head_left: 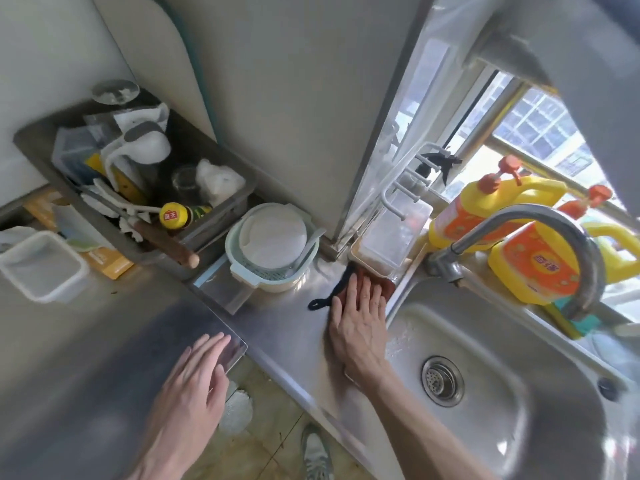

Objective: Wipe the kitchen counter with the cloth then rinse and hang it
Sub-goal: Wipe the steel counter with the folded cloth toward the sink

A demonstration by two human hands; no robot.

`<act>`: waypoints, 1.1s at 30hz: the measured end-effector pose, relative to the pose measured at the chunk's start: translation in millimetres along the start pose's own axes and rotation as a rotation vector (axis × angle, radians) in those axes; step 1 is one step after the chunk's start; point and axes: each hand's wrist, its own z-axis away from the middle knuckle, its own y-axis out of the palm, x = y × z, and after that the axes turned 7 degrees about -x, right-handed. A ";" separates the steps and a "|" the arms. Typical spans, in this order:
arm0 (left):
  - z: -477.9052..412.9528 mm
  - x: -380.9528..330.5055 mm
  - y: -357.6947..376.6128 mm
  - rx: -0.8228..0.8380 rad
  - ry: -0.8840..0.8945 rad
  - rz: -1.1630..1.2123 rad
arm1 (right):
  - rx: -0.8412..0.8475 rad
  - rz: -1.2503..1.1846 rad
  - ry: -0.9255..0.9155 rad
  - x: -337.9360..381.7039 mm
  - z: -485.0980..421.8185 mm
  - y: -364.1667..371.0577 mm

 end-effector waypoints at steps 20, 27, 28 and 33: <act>-36.1 -47.8 24.5 0.082 0.013 -0.032 | -0.092 -0.036 -0.302 -8.4 -10.9 -16.9; -41.2 -63.1 27.8 0.137 0.003 -0.038 | -0.055 -0.114 -0.415 12.6 44.3 -5.9; -43.2 -68.9 32.2 0.150 0.026 -0.035 | -0.093 -0.102 -0.411 10.4 61.8 -4.7; -62.5 -102.5 55.2 0.300 0.144 -0.012 | -0.225 0.050 -0.231 -14.0 89.6 18.2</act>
